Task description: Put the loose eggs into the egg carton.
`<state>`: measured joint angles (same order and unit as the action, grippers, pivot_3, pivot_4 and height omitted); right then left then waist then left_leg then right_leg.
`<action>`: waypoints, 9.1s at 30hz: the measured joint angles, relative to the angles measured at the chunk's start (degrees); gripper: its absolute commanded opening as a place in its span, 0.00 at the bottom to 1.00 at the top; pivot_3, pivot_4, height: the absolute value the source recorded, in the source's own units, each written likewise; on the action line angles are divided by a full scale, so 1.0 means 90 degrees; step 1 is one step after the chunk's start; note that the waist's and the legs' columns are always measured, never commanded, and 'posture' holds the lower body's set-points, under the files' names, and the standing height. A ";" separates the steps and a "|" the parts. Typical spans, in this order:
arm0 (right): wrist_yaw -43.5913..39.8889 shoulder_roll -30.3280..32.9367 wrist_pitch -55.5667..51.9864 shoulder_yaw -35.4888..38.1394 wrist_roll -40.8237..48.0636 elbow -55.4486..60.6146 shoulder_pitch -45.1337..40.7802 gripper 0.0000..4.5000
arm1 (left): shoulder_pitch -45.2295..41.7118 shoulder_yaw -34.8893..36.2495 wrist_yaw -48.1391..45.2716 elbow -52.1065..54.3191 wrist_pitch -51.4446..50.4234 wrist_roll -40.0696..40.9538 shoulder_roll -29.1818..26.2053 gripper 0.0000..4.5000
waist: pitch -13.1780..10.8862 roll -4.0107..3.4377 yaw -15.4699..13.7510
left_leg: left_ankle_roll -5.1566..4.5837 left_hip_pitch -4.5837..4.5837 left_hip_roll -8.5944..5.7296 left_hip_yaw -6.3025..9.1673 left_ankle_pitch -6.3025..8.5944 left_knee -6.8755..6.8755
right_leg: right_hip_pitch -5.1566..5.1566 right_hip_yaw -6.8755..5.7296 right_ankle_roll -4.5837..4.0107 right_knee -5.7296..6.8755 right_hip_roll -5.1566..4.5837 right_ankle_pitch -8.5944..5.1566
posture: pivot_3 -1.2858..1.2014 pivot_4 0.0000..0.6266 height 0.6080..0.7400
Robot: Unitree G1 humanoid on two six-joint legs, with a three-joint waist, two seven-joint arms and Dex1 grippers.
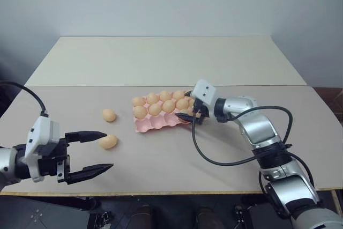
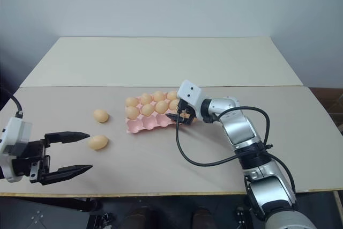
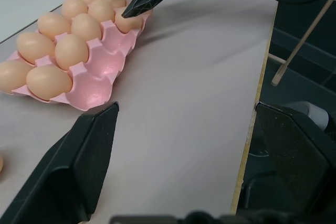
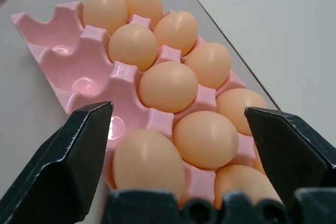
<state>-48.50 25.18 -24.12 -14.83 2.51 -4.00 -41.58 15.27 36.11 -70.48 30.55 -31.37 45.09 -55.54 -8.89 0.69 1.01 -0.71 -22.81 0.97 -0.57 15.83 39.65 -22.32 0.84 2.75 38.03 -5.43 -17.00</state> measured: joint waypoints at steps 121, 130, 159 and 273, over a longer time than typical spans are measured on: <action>0.0480 -0.0462 -0.1364 -0.0385 0.0624 0.0837 0.0006 0.99 | 0.0147 0.0008 -0.0011 -0.0237 0.0287 -0.0246 0.0008 1.00 | -0.0007 -0.0006 0.0034 | 0.0008 -0.0006 0.0001 -0.0005 -0.0005 -0.0016 | -0.0018 0.0004 -0.0007 -0.0002 0.0000 0.0003 | 0.52 0.24 1.00; -0.0857 0.1787 -0.1879 0.0598 0.1614 0.2810 0.0930 0.99 | 0.0471 0.0179 -0.0021 -0.0232 0.0293 -0.0342 0.0095 1.00 | -0.0008 -0.0005 -0.0030 | 0.0006 -0.0001 0.0005 0.0001 -0.0004 -0.0018 | -0.0001 -0.0003 -0.0007 -0.0018 -0.0007 0.0002 | 0.52 0.24 1.00; -0.1170 0.3333 -0.2405 0.1968 0.3137 0.3967 0.2070 0.99 | -0.1260 -0.2522 0.1584 -0.1342 0.0605 -0.2859 -0.0098 1.00 | -0.0010 0.0000 -0.0048 | 0.0001 0.0000 0.0001 0.0000 -0.0006 -0.0025 | 0.0002 0.0000 -0.0007 -0.0021 -0.0004 0.0003 | 0.52 0.24 1.00; 0.0151 0.4062 -0.3099 0.2983 0.4379 0.5000 0.2980 1.00 | -0.4450 -0.3566 0.4485 -0.3563 -0.0337 -0.3907 0.1997 0.84 | -0.0012 0.0028 -0.0147 | -0.0015 -0.0037 -0.0009 0.0014 -0.0014 0.0015 | -0.0008 -0.0010 0.0005 -0.0006 -0.0005 0.0010 | 0.52 0.24 1.00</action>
<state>-47.14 61.74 -52.00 12.02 41.92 41.00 -14.76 -24.78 4.01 -30.11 -1.52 -34.40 9.92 -37.57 -9.00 0.94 -0.31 -0.84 -23.14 0.89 -0.44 15.70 39.78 -22.39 0.75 2.79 37.98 -5.48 -16.91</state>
